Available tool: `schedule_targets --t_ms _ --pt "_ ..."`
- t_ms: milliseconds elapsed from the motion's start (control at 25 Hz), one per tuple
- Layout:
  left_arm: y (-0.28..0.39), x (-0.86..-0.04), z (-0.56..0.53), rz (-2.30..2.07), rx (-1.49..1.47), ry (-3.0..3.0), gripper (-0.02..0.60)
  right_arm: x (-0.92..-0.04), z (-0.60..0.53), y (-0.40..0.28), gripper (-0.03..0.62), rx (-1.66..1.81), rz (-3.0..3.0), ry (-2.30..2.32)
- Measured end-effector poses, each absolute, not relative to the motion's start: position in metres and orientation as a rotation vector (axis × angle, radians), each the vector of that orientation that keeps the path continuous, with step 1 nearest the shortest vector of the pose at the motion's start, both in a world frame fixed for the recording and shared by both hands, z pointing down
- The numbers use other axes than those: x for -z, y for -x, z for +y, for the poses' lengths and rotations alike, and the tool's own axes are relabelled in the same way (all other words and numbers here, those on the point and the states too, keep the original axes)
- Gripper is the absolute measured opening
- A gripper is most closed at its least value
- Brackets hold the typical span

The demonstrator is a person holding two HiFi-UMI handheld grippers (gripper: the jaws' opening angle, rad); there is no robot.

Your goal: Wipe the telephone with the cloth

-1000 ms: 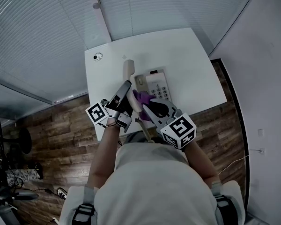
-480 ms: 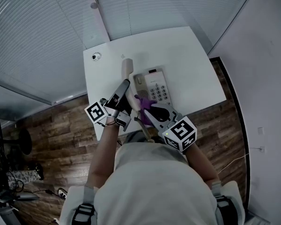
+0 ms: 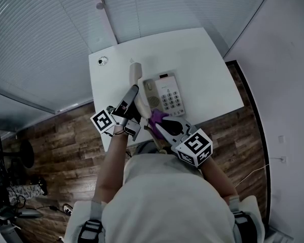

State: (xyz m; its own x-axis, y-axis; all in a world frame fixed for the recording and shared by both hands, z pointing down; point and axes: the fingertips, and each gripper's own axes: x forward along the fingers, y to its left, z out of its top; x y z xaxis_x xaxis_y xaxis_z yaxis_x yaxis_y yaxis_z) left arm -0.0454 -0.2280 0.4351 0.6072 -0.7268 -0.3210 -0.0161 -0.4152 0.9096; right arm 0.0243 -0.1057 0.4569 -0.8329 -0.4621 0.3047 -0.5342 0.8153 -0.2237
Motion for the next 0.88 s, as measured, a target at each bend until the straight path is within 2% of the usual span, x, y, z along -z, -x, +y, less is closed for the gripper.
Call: schedule_targets --t_ms 320,880 --pt "0.045 -0.439 -0.23 -0.63 0.868 -1.851 0.212 -0.458 -0.115 -0.04 0.043 -0.435 -2.724 -0.886" --pt "0.024 -0.473 -0.23 -0.79 0.701 -1.858 0.21 -0.44 -0.165 -0.104 0.043 -0.445 -2.637 -1.392"
